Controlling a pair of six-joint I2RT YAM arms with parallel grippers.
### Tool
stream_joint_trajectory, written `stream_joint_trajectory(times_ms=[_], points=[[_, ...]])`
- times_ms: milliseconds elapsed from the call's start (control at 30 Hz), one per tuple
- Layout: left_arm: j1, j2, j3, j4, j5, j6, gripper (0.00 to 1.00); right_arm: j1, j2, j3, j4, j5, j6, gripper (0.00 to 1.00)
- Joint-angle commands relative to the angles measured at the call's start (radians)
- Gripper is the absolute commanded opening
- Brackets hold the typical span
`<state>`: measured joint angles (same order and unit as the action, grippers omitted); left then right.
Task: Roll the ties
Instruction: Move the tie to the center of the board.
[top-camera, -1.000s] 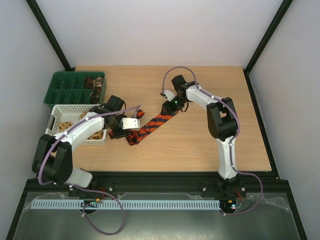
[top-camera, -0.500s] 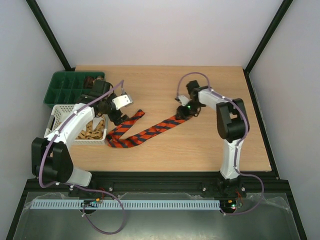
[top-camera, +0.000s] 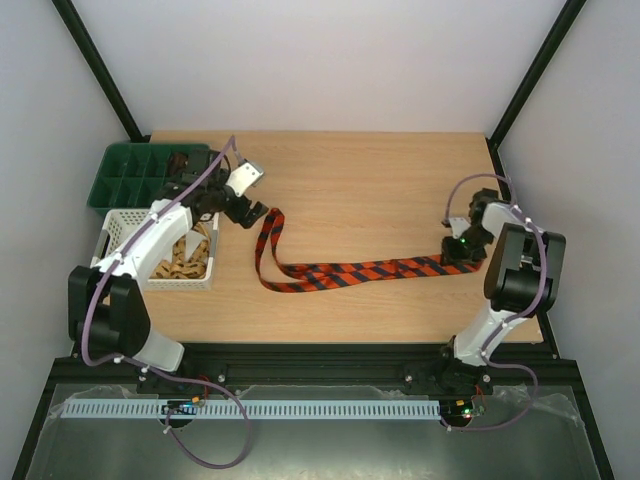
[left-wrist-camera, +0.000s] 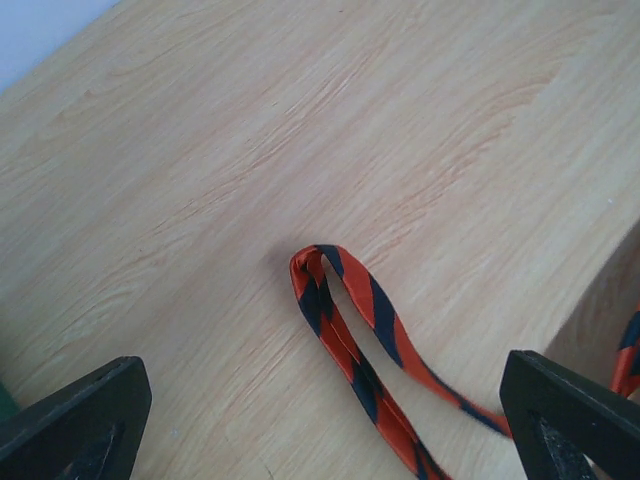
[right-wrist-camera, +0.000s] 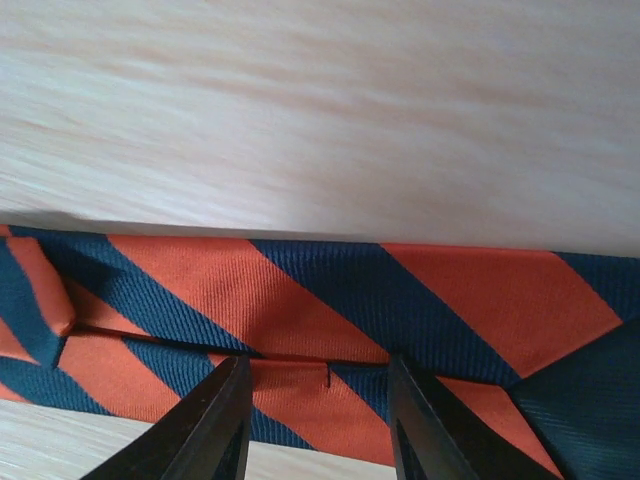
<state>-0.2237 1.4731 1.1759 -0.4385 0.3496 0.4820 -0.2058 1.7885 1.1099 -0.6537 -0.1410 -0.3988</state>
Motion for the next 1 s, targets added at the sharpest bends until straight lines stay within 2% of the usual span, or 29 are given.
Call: stream_joint_trajectory(times_ms=[0, 167, 300, 467, 633, 700, 833, 967], points=[[0.007, 0.092, 0.081, -0.019, -0.044, -0.052, 0.99, -0.123, -0.033, -0.045, -0.08, 0.144, -0.142, 0.4], [0.007, 0.233, 0.201, -0.125, -0.099, -0.027, 0.99, -0.211, -0.029, -0.021, -0.099, 0.167, -0.194, 0.39], [0.009, 0.312, 0.264, -0.202, -0.081, -0.003, 0.99, -0.207, -0.055, 0.055, -0.184, 0.001, -0.17, 0.37], [0.001, 0.41, 0.335, -0.29, -0.021, 0.074, 0.93, -0.164, -0.058, 0.123, -0.251, -0.143, -0.104, 0.38], [-0.014, 0.538, 0.459, -0.349, -0.085, 0.191, 0.85, -0.071, -0.091, 0.15, -0.261, -0.227, -0.06, 0.41], [-0.025, 0.583, 0.496, -0.374, -0.117, 0.267, 0.8, -0.029, -0.094, 0.161, -0.264, -0.263, -0.041, 0.41], [-0.047, 0.608, 0.494, -0.387, -0.187, 0.511, 0.72, 0.053, -0.101, 0.161, -0.241, -0.329, 0.0, 0.41], [0.004, 0.59, 0.493, -0.372, -0.066, 0.719, 0.75, 0.152, -0.106, 0.13, -0.205, -0.351, 0.029, 0.34]])
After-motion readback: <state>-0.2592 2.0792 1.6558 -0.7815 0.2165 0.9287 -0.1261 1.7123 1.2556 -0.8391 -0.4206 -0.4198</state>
